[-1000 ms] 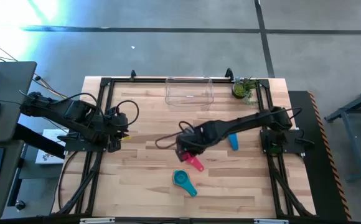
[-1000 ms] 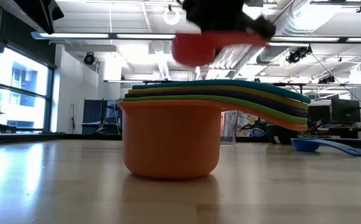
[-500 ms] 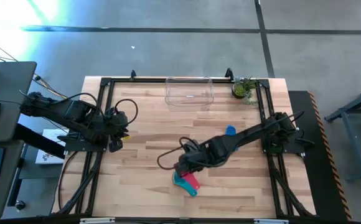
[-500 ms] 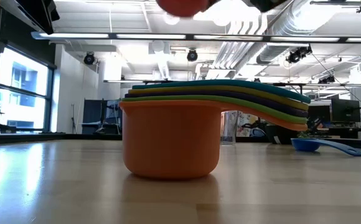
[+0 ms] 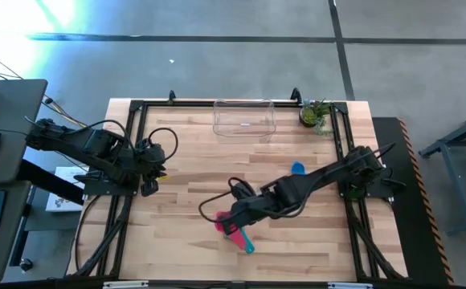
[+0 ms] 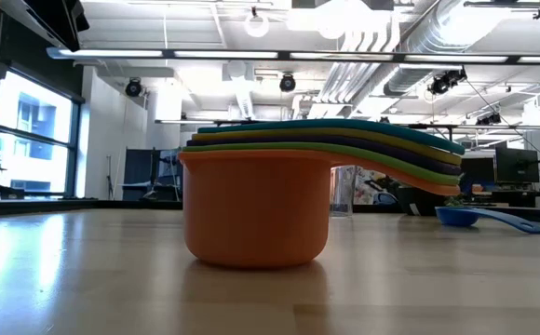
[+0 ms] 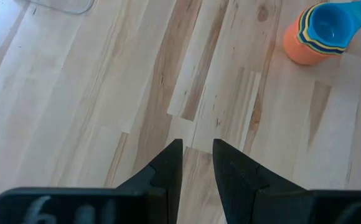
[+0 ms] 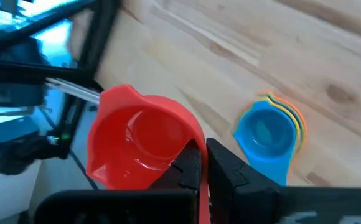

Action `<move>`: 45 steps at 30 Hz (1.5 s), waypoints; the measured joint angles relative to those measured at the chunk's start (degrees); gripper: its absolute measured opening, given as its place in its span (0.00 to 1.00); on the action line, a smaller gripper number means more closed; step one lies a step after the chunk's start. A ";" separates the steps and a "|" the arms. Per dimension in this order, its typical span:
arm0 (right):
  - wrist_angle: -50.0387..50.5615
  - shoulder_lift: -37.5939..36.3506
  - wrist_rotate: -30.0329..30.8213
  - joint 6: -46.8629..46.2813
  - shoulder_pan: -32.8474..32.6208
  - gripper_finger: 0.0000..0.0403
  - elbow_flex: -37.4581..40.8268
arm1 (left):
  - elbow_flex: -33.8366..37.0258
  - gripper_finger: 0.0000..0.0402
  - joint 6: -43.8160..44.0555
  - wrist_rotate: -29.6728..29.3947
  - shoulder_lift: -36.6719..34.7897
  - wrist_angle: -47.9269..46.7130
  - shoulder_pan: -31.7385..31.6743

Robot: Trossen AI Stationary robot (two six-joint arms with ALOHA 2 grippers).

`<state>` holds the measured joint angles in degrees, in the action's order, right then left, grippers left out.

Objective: Nest measuring cups in basket
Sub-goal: Stack the pink measuring cup on the light blue measuring cup

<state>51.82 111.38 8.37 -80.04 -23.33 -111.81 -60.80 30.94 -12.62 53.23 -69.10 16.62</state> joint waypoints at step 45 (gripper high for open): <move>11.76 15.49 -14.41 3.16 3.84 0.00 -2.69 | -0.02 0.19 -0.04 -2.17 0.02 0.00 0.01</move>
<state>63.58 126.87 -6.05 -76.88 -19.49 -114.50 -60.82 30.89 -14.79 53.25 -69.10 16.63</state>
